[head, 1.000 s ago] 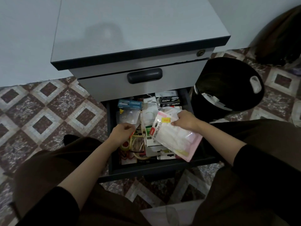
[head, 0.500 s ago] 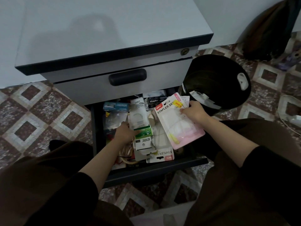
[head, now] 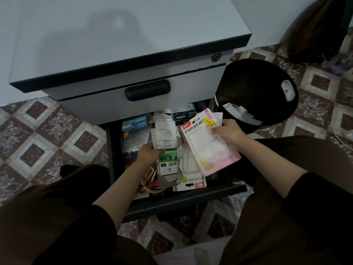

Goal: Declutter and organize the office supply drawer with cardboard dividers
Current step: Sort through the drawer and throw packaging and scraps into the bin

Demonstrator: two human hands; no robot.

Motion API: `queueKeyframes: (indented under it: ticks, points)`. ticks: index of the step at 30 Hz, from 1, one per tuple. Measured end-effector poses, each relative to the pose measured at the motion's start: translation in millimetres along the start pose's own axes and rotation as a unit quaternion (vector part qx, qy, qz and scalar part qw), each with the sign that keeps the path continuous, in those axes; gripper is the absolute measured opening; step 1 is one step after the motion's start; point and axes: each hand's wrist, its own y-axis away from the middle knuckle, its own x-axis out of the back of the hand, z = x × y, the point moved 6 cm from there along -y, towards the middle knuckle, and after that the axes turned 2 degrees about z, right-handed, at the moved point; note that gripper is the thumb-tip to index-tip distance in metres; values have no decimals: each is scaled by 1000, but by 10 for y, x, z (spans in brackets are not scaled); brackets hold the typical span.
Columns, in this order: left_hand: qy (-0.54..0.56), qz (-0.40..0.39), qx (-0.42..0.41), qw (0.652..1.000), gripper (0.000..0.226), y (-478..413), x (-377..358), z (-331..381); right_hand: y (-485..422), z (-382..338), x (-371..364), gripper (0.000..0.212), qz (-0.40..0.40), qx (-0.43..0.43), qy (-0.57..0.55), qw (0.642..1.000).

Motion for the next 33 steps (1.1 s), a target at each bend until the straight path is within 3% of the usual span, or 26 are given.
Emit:
queueKeyframes:
  ticks: [17,27,33]
  points:
    - [2,-113,-44,993,42,428,53,-66,245,-135,32,27,6,15,-33,999]
    - [52,-106,-57,991,38,564,51,32,268,-138,80,27,15,34,-54,998]
    - [43,-52,-78,995,20,531,129,98,240,-109,95,29,13,34,-55,998]
